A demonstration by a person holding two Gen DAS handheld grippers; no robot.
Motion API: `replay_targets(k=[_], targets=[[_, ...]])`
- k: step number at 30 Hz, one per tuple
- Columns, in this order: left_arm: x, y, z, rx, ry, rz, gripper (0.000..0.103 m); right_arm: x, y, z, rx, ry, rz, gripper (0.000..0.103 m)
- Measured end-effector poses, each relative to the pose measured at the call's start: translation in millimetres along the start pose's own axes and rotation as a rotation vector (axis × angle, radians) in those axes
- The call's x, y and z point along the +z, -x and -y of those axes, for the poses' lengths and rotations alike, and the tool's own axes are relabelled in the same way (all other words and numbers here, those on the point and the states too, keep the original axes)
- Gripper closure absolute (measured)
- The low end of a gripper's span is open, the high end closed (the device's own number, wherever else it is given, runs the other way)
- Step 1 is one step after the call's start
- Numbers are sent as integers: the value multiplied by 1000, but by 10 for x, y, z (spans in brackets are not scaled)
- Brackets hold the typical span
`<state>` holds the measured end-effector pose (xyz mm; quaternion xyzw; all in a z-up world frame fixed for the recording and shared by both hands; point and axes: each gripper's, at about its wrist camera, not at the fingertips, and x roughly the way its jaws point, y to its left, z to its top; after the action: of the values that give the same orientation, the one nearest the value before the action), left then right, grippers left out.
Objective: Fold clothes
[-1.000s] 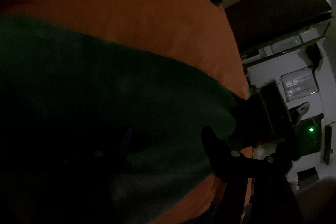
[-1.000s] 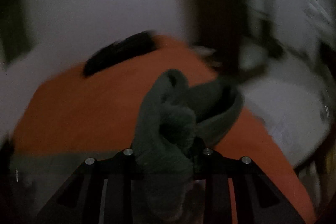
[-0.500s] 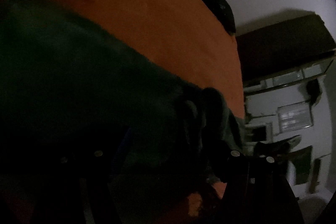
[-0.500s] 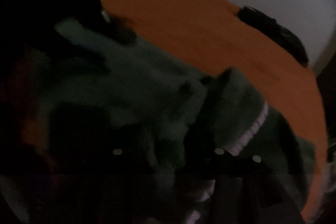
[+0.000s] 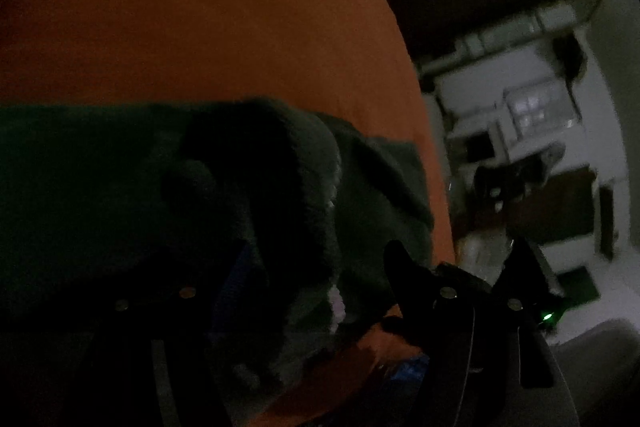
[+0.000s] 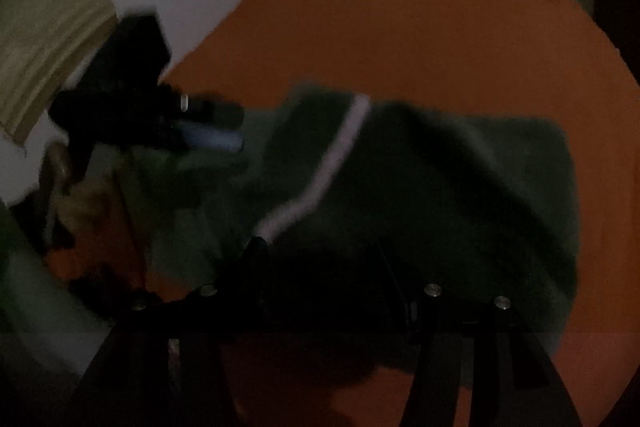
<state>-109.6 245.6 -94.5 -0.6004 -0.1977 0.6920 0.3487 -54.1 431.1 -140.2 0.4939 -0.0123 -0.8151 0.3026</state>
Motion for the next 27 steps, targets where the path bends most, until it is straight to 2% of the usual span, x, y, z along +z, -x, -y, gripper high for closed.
replay_targets(k=[2,3,4,5,6,7,10,11,12,13,15,17,18,19,20,21,23,25,27], targets=[[-13,-126,36,-34,-7,-48,33,-79,-147,-43,-47,33,-53,48],[-38,-123,21,-38,1,-37,33,-118,-221,-65,-71,49,-79,58],[-63,-120,6,-43,9,-26,35,-125,-232,-88,-117,80,-69,81],[-88,-117,-9,-47,18,-15,42,-132,-241,-111,-163,112,-58,86],[-113,-114,-24,-51,26,-4,75,-138,-250,-135,-209,144,-46,87],[-138,-111,-39,-56,35,7,94,-108,-248,-148,-205,157,-45,86],[-219,20,5,-119,73,67,94,-20,-241,-174,-176,185,-46,82],[-232,97,27,-160,86,76,94,9,-244,-156,-160,195,-38,77],[-249,170,49,-194,96,84,94,40,-248,-139,-145,206,-31,64],[-277,224,68,-198,94,89,94,70,-252,-121,-129,216,-23,51],[-331,263,41,-179,106,85,94,129,-256,-149,-114,255,7,48],[-383,254,-30,-142,127,74,94,162,-331,-212,-168,335,33,48],[-409,250,-65,-124,137,68,88,180,-401,-250,-182,377,31,56],[-435,245,-101,-106,147,62,78,220,-483,-293,-210,415,25,94],[-462,240,-137,-88,158,56,71,260,-565,-336,-239,452,18,97],[-487,244,-174,-74,169,53,62,288,-502,-299,-221,445,41,97],[-525,317,-257,-89,191,73,57,378,-328,-283,-170,414,86,97],[-541,357,-294,-80,194,87,49,478,-77,-233,-62,385,93,97],[-554,395,-392,-57,212,107,46,479,20,-161,-46,398,69,97]])
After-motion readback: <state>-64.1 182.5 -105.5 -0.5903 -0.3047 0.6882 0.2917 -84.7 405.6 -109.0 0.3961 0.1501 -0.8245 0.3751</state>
